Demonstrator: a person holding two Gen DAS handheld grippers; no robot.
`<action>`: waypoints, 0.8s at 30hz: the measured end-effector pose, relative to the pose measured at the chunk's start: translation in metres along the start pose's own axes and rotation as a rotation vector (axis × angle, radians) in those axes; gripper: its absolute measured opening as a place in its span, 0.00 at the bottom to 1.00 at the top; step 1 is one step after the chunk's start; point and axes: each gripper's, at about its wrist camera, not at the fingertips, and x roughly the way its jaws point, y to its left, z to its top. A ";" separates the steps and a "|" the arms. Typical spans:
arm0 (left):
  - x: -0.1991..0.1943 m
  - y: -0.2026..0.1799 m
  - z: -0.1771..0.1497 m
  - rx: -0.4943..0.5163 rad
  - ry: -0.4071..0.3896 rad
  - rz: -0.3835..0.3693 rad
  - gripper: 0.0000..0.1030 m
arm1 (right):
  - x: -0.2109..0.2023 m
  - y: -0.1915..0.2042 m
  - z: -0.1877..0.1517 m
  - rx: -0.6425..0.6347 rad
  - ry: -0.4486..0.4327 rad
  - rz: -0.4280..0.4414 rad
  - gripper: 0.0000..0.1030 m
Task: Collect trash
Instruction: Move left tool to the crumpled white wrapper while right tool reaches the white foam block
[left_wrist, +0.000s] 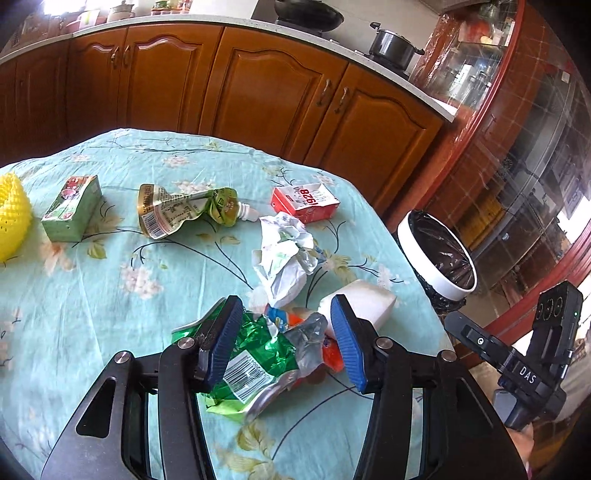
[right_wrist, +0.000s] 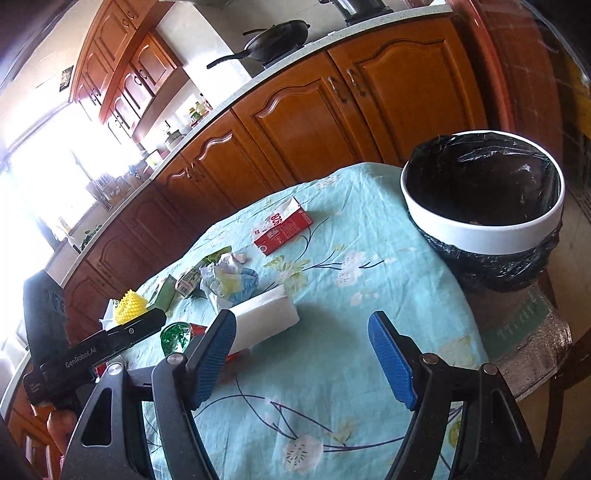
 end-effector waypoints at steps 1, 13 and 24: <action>0.000 0.003 0.000 -0.004 0.000 0.001 0.48 | 0.001 0.001 -0.002 -0.003 0.001 0.000 0.74; 0.010 0.010 0.009 -0.001 0.034 0.004 0.48 | 0.027 0.007 -0.015 0.104 0.110 0.126 0.75; 0.032 0.017 0.033 0.012 0.080 0.001 0.48 | 0.063 -0.015 -0.016 0.428 0.176 0.303 0.69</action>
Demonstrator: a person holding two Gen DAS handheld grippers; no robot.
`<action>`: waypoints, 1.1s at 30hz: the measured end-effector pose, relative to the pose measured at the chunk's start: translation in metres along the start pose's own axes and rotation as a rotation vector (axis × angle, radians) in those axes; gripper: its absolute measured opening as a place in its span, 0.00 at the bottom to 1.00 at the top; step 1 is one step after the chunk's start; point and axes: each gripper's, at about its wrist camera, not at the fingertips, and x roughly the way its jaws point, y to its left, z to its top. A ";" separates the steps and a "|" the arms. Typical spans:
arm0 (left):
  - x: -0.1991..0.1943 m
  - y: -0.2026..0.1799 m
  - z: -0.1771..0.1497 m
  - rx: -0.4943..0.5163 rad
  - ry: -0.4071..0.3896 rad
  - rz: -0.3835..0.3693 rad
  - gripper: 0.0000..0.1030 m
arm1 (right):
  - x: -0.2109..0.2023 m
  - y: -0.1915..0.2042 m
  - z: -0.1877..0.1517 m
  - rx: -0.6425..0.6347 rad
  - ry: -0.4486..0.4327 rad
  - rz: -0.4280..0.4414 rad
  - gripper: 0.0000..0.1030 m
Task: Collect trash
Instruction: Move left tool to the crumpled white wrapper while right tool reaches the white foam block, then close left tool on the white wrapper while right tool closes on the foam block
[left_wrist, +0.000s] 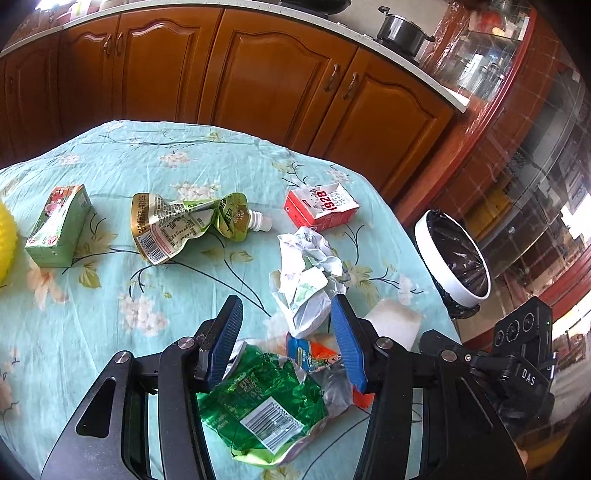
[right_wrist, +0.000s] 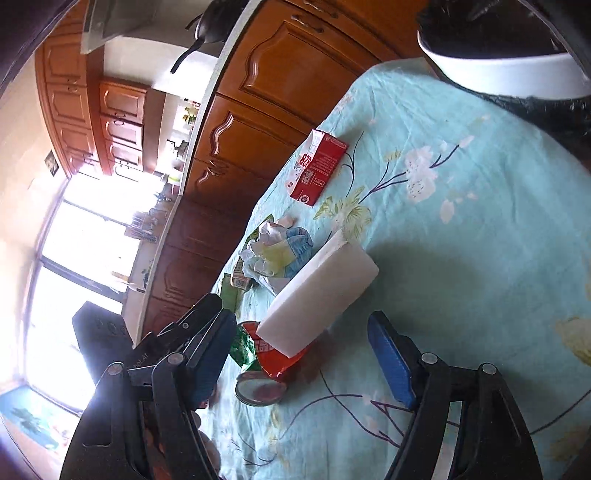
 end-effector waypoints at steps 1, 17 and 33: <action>0.002 0.000 0.002 0.000 0.005 0.001 0.48 | 0.003 -0.002 0.002 0.016 0.000 0.006 0.64; 0.050 -0.030 0.017 0.124 0.098 0.051 0.42 | -0.027 -0.002 0.031 -0.065 -0.106 -0.057 0.36; 0.027 -0.072 0.007 0.175 0.043 -0.043 0.19 | -0.083 0.022 0.035 -0.409 -0.279 -0.347 0.36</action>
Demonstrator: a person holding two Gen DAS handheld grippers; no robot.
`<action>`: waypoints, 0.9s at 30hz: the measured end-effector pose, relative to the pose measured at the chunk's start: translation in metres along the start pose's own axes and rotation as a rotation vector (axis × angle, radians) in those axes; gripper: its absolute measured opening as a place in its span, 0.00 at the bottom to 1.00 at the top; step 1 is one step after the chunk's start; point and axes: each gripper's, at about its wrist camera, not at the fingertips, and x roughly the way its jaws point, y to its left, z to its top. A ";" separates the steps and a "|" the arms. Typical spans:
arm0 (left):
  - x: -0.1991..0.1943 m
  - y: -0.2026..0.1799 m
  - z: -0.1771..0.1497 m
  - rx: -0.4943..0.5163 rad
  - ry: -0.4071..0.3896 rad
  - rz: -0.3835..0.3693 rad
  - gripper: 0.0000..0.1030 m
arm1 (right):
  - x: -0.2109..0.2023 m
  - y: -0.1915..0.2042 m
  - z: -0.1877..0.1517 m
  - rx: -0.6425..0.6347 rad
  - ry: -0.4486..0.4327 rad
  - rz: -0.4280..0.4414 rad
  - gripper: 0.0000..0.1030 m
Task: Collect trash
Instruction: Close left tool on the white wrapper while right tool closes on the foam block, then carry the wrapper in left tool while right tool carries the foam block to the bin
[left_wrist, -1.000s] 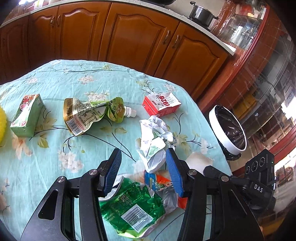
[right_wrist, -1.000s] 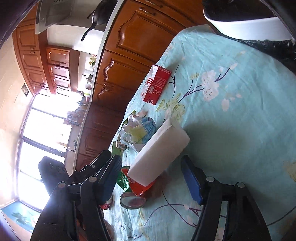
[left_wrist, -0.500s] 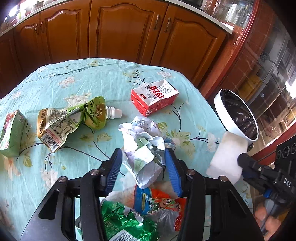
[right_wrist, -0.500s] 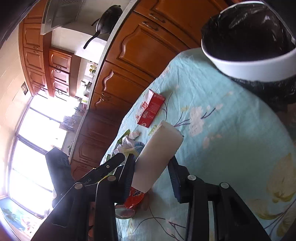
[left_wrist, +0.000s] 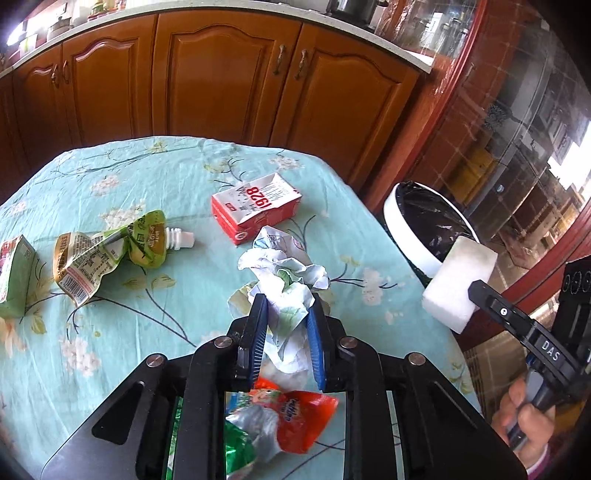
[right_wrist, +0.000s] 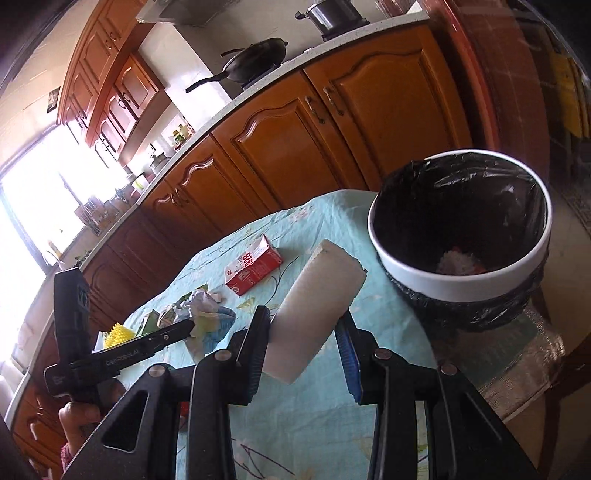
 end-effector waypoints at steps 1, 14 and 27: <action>-0.001 -0.006 0.001 0.009 -0.001 -0.015 0.19 | -0.003 -0.001 0.001 -0.011 -0.007 -0.013 0.36; 0.013 -0.080 0.013 0.118 0.011 -0.126 0.19 | -0.030 -0.028 0.013 -0.094 -0.068 -0.155 0.36; 0.036 -0.124 0.042 0.179 0.012 -0.158 0.19 | -0.031 -0.058 0.037 -0.142 -0.072 -0.238 0.36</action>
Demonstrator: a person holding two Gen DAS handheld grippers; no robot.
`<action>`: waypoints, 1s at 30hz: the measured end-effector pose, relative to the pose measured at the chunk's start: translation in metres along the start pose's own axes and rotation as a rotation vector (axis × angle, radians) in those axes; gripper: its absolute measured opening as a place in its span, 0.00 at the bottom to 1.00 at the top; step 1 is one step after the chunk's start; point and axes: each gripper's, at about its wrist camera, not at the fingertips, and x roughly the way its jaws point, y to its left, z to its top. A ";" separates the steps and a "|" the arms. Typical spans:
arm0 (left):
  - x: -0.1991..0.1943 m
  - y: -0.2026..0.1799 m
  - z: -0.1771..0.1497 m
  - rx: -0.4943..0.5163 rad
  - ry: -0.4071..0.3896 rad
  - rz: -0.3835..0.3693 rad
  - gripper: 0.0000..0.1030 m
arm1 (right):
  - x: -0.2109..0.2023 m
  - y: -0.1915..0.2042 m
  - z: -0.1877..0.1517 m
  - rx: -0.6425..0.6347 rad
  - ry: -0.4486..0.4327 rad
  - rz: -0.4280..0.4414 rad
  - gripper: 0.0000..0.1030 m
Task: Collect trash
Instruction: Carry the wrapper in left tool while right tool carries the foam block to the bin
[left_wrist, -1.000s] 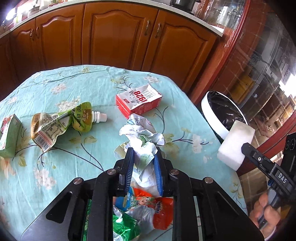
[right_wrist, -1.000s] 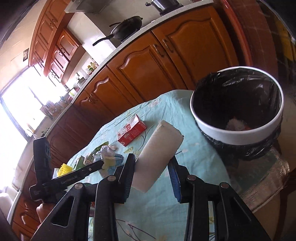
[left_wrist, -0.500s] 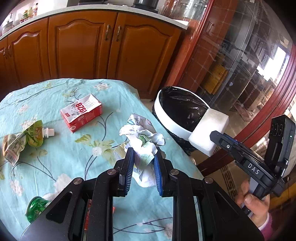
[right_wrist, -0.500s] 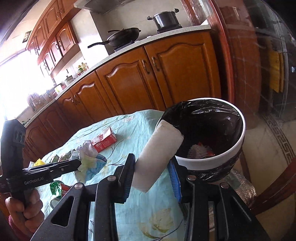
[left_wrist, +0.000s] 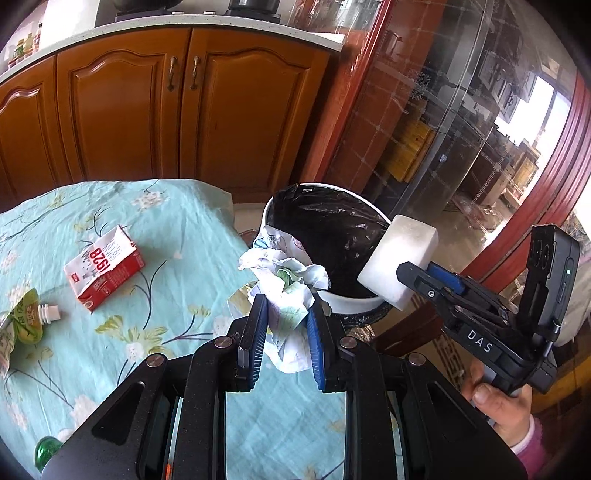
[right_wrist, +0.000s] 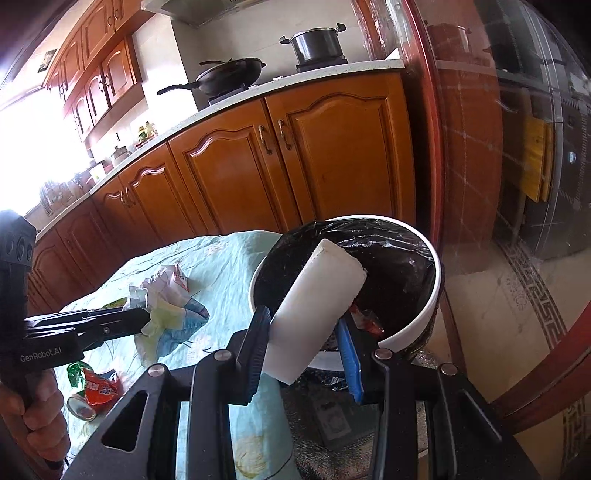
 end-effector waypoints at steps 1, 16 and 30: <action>0.003 -0.003 0.004 0.005 0.001 0.003 0.19 | 0.001 -0.003 0.002 -0.004 0.000 -0.006 0.36; 0.059 -0.030 0.050 0.068 0.050 0.005 0.19 | 0.022 -0.029 0.027 -0.076 0.047 -0.058 0.37; 0.088 -0.030 0.057 0.065 0.100 0.010 0.20 | 0.039 -0.034 0.030 -0.113 0.108 -0.073 0.40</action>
